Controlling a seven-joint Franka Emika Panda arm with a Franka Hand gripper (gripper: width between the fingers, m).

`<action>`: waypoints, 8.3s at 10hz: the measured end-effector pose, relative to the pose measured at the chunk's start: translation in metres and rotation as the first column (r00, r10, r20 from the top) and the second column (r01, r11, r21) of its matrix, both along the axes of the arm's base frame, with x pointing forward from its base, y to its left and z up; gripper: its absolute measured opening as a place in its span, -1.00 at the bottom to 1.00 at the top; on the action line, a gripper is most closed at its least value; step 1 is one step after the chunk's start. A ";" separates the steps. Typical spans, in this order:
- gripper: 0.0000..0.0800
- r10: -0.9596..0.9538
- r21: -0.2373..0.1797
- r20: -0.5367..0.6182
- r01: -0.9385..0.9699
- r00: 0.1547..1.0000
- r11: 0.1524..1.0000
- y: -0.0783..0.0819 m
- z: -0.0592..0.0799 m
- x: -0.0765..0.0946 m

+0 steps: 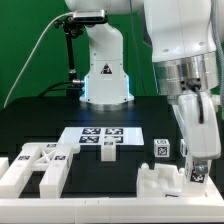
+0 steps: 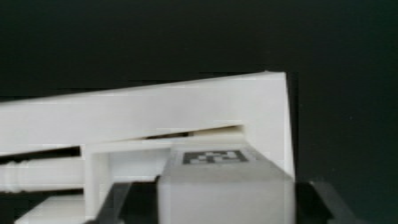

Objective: Assemble chair

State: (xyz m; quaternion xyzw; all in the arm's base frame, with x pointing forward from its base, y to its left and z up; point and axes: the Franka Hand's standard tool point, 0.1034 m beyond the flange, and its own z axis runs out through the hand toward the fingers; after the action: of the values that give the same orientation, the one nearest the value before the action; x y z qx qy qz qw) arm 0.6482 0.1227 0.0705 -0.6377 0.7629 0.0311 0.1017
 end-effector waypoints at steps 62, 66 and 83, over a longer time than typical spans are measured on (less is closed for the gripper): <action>-0.08 0.985 0.641 0.069 -0.750 -0.156 -0.164 -0.129 -0.049 -0.189; -0.30 0.985 0.641 0.069 -0.750 -0.155 -0.163 -0.129 -0.049 -0.189; -0.30 0.980 -0.297 -0.068 -0.934 -0.187 -0.199 -0.077 0.086 -0.048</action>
Offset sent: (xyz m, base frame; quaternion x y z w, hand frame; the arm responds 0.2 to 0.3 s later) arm 0.0000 0.0000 0.0000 0.0000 0.0000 0.0000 1.0000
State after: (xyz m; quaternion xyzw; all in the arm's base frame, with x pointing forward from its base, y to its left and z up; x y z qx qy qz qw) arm 0.6004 0.0452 0.1563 -0.9977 -0.0160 -0.0561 0.0344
